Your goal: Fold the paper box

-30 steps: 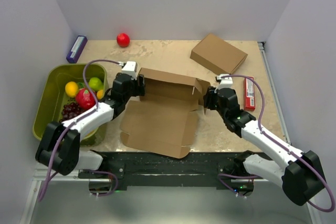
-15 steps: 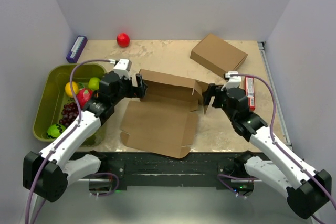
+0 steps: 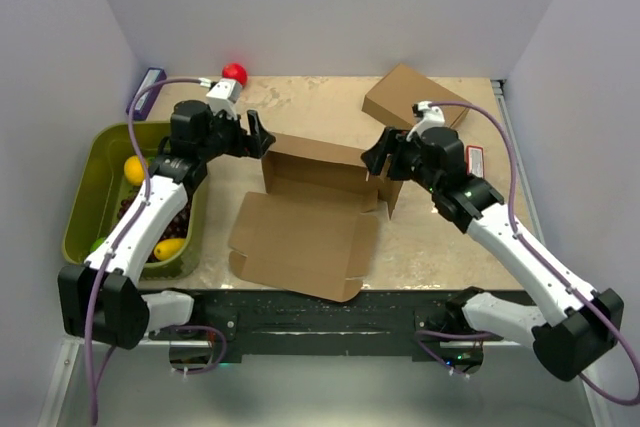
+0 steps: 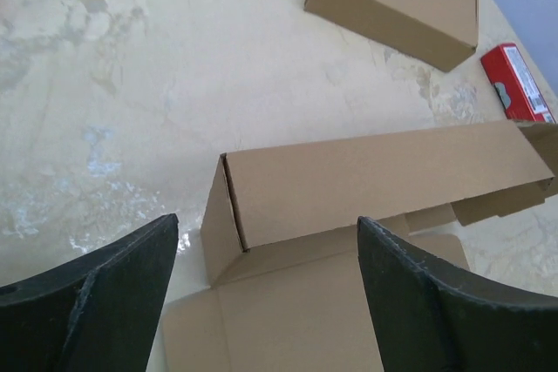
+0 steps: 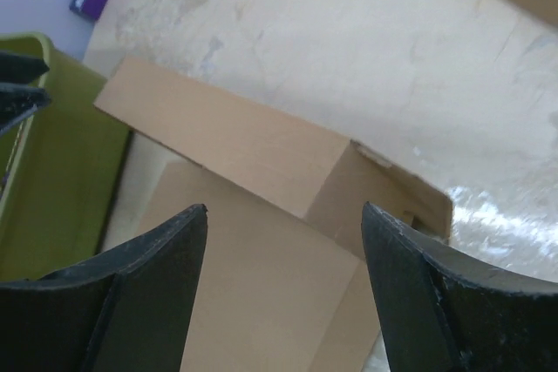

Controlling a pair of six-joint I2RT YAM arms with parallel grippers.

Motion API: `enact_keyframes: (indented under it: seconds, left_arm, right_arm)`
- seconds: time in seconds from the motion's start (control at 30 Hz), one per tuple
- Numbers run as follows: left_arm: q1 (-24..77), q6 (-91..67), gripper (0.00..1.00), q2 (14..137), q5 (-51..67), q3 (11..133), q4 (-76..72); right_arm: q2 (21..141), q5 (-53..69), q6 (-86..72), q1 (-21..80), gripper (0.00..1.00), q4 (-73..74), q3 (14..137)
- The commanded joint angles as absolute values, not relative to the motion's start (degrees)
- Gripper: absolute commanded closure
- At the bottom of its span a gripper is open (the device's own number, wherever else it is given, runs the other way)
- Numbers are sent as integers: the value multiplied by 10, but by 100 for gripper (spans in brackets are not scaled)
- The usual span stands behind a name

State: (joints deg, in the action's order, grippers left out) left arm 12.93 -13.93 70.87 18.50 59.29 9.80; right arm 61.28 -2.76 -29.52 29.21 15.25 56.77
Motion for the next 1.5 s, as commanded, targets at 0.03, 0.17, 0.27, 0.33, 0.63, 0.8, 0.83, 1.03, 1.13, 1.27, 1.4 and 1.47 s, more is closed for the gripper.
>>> enact_keyframes:
  seconds: [0.03,0.17,0.27,0.33,0.63,0.8,0.83,1.03,1.13,1.27,1.4,1.47]
  left_arm:
    - [99,-128,15,750,302,614,85]
    - [93,-126,19,766,312,615,78]
    - [82,-139,23,770,321,598,50]
    - [71,-152,27,777,338,592,29]
    - [63,-173,38,815,371,577,-16]
    - [63,-166,42,822,365,560,-11]
    - [63,-164,43,822,357,557,-4]
    - [63,-146,51,821,332,534,24]
    - [63,-142,57,822,331,527,30]
    - [63,-141,62,815,330,514,34]
    - [63,-140,64,805,330,502,38]
    - [63,-139,64,802,333,496,39]
  right_arm:
    - [639,57,-360,289,27,145,558]
    - [649,62,-376,288,28,130,543]
    - [650,55,-392,289,29,101,522]
    - [652,54,-400,289,30,92,515]
    - [660,36,-424,284,32,60,496]
    - [657,31,-428,282,34,48,486]
    - [658,31,-431,281,34,47,484]
    - [658,34,-444,280,37,28,468]
    - [660,34,-448,279,37,25,461]
    - [652,35,-467,272,39,4,445]
    - [649,39,-481,266,40,-22,438]
    - [653,39,-487,265,41,-32,437]
